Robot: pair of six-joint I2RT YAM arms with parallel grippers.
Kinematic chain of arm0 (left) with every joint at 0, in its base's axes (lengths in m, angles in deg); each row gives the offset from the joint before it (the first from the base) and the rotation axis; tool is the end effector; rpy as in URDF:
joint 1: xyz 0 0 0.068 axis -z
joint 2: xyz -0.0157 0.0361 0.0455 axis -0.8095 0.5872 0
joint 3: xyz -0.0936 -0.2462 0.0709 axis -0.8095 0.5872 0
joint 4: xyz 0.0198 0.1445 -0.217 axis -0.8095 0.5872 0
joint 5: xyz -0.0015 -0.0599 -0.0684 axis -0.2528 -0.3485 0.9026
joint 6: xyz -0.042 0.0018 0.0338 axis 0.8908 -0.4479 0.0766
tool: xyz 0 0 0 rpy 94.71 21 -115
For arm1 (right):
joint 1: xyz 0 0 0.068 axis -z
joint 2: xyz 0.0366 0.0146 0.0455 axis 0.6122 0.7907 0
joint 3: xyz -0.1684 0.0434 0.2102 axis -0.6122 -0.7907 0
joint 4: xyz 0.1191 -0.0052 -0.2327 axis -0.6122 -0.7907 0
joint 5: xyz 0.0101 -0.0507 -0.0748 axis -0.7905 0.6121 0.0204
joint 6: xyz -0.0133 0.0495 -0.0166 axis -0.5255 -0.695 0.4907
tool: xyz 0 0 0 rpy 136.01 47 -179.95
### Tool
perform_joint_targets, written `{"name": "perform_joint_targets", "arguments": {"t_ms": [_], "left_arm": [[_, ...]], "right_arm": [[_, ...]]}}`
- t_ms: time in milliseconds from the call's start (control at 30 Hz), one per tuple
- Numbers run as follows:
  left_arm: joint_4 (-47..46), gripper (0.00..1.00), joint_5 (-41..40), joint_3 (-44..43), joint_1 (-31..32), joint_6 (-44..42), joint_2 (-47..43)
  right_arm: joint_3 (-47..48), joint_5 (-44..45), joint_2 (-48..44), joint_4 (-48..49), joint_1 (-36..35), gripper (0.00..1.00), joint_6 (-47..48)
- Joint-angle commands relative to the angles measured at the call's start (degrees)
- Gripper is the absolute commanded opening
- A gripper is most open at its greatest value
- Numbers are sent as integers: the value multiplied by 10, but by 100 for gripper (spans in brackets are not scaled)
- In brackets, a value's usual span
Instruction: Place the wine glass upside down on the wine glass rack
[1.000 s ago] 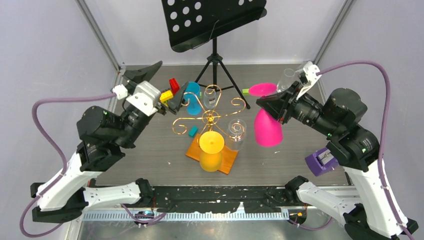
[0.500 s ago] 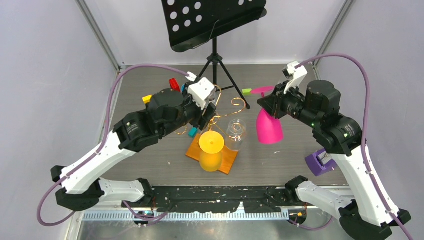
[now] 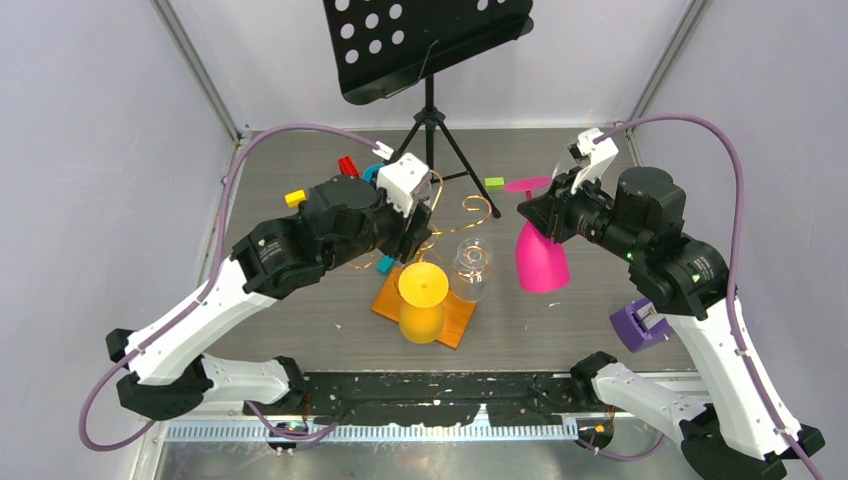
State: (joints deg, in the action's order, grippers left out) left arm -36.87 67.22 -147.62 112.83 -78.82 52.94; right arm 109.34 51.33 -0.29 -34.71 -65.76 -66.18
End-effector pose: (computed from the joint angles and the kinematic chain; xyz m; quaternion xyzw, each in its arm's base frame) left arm 0.1254 -0.1922 0.4626 0.3070 0.7721 -0.2222 0.5102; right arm 0.1301 0.0758 0.4623 -0.1878 0.7764 0.2453 0.5494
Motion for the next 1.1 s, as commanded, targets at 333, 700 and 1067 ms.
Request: {"name": "perform_joint_targets", "arguments": {"t_ms": [333, 700, 1067], "left_arm": [[3, 26, 35, 2, -5, 8, 9], [-11, 24, 103, 31, -41, 21, 5], [-83, 0, 121, 85, -75, -67, -50]], "right_arm": [[-5, 2, -7, 21, 3, 5, 15], [-16, -3, -13, 28, 2, 5, 25], [-44, 12, -17, 48, 2, 5, 36]]}}
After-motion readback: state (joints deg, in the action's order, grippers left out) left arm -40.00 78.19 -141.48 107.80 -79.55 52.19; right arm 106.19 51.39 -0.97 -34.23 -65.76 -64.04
